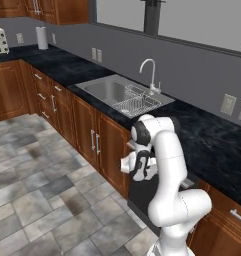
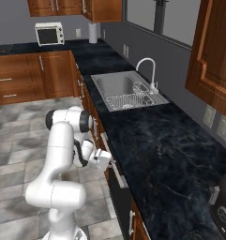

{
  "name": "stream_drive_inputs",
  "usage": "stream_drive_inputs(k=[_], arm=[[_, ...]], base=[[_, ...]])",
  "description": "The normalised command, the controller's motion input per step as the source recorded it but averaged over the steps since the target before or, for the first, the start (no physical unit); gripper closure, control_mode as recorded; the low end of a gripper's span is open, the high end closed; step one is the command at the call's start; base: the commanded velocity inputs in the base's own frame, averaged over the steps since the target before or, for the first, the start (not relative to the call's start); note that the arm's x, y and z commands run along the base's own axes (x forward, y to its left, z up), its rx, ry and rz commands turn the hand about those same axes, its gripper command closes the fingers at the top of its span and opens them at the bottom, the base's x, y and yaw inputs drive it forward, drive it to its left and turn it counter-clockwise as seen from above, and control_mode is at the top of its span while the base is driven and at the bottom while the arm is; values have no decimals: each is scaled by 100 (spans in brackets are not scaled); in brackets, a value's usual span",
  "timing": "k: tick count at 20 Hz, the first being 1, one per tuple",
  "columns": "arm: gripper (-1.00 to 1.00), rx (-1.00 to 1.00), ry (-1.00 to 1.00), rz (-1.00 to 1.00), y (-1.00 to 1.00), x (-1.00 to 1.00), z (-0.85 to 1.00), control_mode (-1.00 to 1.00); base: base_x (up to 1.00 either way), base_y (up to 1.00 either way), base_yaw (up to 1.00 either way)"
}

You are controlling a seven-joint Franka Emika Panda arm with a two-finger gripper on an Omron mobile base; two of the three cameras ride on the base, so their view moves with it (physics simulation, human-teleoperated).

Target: Open the dishwasher door and pull out the top rack.

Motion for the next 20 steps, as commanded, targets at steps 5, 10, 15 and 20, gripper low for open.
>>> stream_drive_inputs(k=[5, 10, 15, 20], arm=[[100, 3, 0, 15, 24, -12, -40, -100], [100, 9, 2, 16, 53, -21, -36, -100], [100, 16, 5, 17, 59, -27, -35, -100], [100, 16, 7, 15, 73, -24, -37, -100]], base=[[0, 0, 0], [0, 0, 0], [0, 0, 0], [0, 0, 0]])
